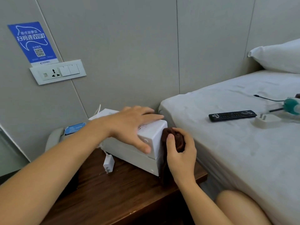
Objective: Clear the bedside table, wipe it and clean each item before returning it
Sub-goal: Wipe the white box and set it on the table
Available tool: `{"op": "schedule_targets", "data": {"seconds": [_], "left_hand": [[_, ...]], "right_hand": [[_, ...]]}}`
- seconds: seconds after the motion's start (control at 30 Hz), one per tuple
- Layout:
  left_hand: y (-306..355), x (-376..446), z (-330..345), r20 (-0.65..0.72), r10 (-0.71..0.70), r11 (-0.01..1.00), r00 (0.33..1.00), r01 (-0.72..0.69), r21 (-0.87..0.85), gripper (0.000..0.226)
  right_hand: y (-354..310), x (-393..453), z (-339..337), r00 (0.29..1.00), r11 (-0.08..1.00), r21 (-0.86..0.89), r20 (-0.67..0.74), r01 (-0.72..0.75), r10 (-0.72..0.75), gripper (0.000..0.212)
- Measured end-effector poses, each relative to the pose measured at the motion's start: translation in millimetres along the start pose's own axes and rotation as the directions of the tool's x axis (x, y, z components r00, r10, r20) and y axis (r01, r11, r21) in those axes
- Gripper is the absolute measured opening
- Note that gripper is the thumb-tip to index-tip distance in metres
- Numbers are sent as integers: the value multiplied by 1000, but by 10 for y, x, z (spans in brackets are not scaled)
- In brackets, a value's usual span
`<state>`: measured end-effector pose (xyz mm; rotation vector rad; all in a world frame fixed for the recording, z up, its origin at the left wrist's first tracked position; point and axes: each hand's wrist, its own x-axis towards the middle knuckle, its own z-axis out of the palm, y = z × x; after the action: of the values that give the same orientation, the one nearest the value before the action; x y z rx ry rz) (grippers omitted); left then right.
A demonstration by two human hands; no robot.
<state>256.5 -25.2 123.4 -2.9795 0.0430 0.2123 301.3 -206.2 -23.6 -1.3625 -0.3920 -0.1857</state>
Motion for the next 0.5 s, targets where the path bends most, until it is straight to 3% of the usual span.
{"op": "schedule_targets", "data": {"seconds": [0.07, 0.2, 0.3, 0.37, 0.43, 0.5], "left_hand": [[108, 28, 137, -96, 97, 977, 991, -113, -181, 108], [132, 87, 343, -277, 107, 981, 955, -146, -124, 100], [84, 139, 385, -324, 142, 973, 935, -192, -128, 97], [69, 163, 413, -328, 170, 967, 929, -222, -128, 100], [56, 177, 423, -326, 173, 965, 929, -226, -134, 100], [53, 183, 423, -320, 145, 967, 936, -203, -154, 97]], "right_hand": [[-17, -16, -77, 999, 1000, -8, -53, -10, 9, 21], [-27, -132, -108, 990, 999, 35, -141, 10, -5, 20], [-113, -158, 75, 974, 973, -47, -5, 224, -224, 29], [-119, -162, 168, 959, 957, -76, 44, 281, -279, 29], [7, -231, 141, 966, 961, -100, 52, 256, -252, 22], [174, -337, 52, 990, 978, -177, 108, 109, -91, 15]]}}
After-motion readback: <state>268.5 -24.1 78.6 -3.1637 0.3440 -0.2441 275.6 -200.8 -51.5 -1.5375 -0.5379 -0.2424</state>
